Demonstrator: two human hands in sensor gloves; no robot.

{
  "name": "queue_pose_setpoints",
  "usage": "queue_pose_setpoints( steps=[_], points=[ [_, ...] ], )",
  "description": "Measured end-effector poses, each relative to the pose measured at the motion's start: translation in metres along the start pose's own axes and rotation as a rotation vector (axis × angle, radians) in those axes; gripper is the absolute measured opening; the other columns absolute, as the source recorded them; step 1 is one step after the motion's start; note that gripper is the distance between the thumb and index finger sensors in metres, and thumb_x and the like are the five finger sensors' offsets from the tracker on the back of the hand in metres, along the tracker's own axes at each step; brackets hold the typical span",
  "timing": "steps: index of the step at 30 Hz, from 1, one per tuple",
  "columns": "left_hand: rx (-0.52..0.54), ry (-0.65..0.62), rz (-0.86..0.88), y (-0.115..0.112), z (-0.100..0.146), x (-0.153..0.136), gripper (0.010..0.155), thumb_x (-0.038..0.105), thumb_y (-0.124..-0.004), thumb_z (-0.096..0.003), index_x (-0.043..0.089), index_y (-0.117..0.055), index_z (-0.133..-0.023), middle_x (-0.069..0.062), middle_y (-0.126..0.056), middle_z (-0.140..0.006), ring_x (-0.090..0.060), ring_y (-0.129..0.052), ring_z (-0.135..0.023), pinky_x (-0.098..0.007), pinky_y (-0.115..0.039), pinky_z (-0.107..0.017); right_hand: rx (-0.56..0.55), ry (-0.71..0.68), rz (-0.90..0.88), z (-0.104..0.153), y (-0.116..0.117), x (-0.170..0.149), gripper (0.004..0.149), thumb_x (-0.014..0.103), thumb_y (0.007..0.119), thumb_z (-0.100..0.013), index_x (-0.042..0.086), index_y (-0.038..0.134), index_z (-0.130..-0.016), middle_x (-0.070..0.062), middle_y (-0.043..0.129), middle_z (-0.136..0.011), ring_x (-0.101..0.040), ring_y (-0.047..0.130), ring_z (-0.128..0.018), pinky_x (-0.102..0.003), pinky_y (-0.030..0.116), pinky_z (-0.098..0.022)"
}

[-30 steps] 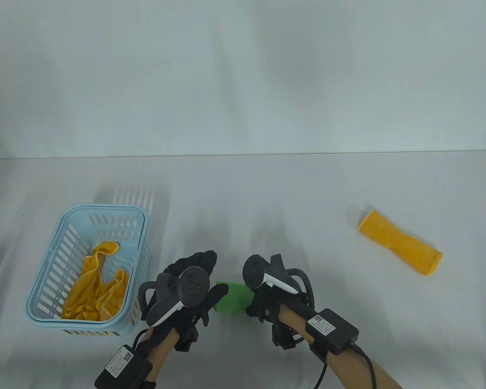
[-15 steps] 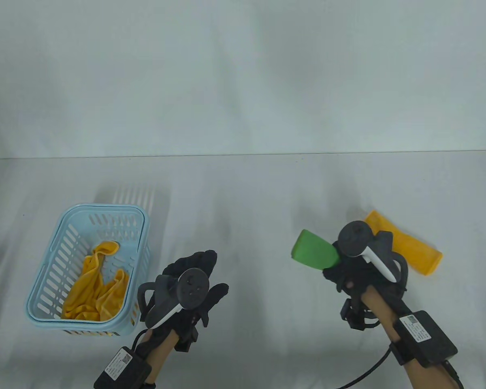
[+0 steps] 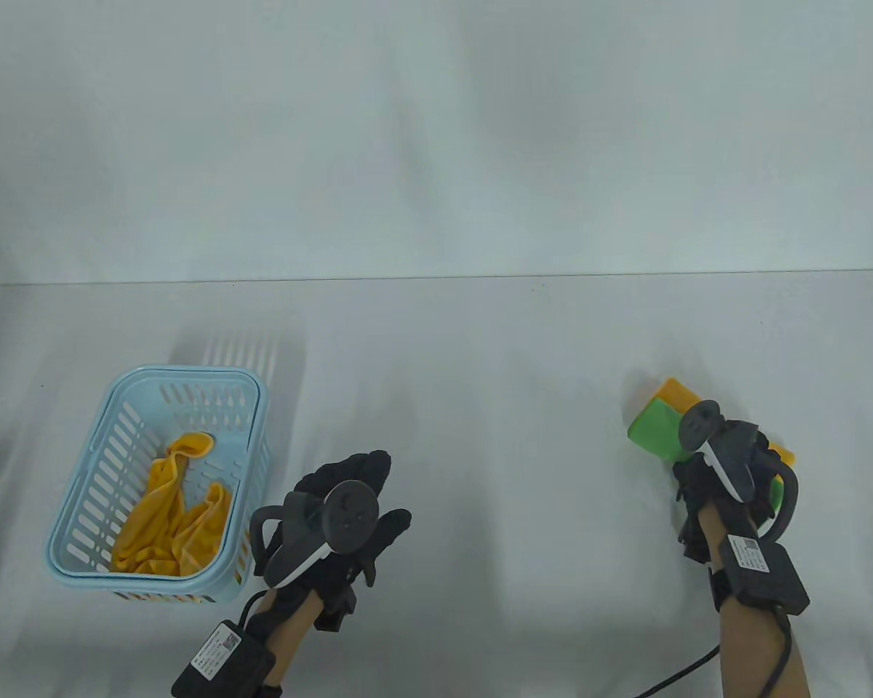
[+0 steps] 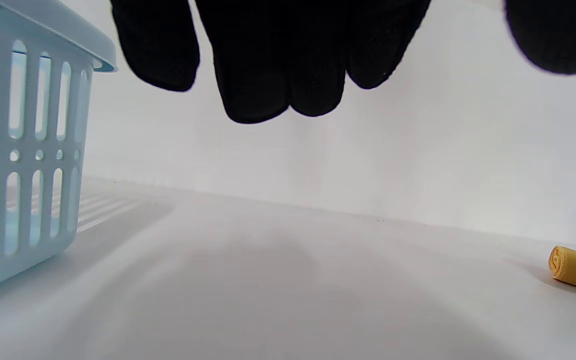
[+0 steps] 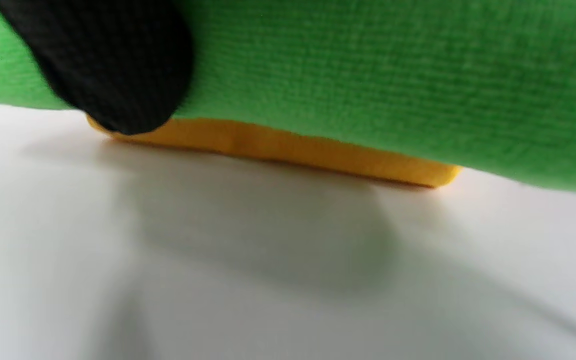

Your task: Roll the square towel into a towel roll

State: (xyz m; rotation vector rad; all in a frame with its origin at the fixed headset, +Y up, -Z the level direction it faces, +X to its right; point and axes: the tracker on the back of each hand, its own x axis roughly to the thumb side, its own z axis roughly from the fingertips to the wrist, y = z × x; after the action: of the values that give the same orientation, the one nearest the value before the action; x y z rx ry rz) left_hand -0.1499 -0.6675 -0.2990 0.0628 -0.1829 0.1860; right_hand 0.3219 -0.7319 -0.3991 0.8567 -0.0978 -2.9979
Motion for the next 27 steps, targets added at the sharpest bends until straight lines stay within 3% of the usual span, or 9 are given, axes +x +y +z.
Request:
queue_pose_setpoints(
  steps=[5,17,24,27],
  points=[
    [-0.025,-0.001,0.007,-0.003,-0.001,-0.001,0.083,0.066,-0.073,-0.0319,0.033,-0.057,-0.106,0.003,-0.069,-0.108,-0.028,-0.08,-0.097,-0.057,-0.064,-0.073,-0.005,-0.019,0.028,-0.004,0.015,0.005,0.071,0.051,0.09,-0.025,0.033,0.061,-0.087,0.007,0.059,-0.093,-0.026,0.06,-0.09,-0.056,0.049,-0.073],
    [-0.041,-0.001,0.003,-0.005,-0.003,0.0,0.082,0.066,-0.073,-0.032,0.032,-0.057,-0.106,0.003,-0.07,-0.108,-0.028,-0.08,-0.097,-0.057,-0.064,-0.073,0.019,-0.025,0.053,0.0,0.021,0.007,0.082,0.057,0.085,-0.025,0.035,0.051,-0.096,0.007,0.05,-0.101,-0.027,0.053,-0.096,-0.057,0.046,-0.074],
    [-0.036,-0.006,0.008,-0.005,-0.003,0.0,0.082,0.066,-0.072,-0.0321,0.032,-0.057,-0.106,0.002,-0.069,-0.108,-0.029,-0.079,-0.097,-0.057,-0.064,-0.073,0.054,-0.033,0.068,0.009,0.008,0.007,0.088,0.061,0.079,-0.026,0.035,0.041,-0.1,0.007,0.038,-0.108,-0.029,0.044,-0.103,-0.059,0.041,-0.075],
    [-0.034,-0.01,0.007,-0.005,-0.003,0.0,0.083,0.066,-0.072,-0.0322,0.032,-0.056,-0.106,0.002,-0.069,-0.109,-0.03,-0.079,-0.097,-0.057,-0.064,-0.073,0.06,-0.043,0.034,0.014,-0.002,0.007,0.086,0.065,0.072,-0.027,0.036,0.037,-0.101,0.009,0.035,-0.111,-0.03,0.039,-0.106,-0.061,0.038,-0.076]
  ],
)
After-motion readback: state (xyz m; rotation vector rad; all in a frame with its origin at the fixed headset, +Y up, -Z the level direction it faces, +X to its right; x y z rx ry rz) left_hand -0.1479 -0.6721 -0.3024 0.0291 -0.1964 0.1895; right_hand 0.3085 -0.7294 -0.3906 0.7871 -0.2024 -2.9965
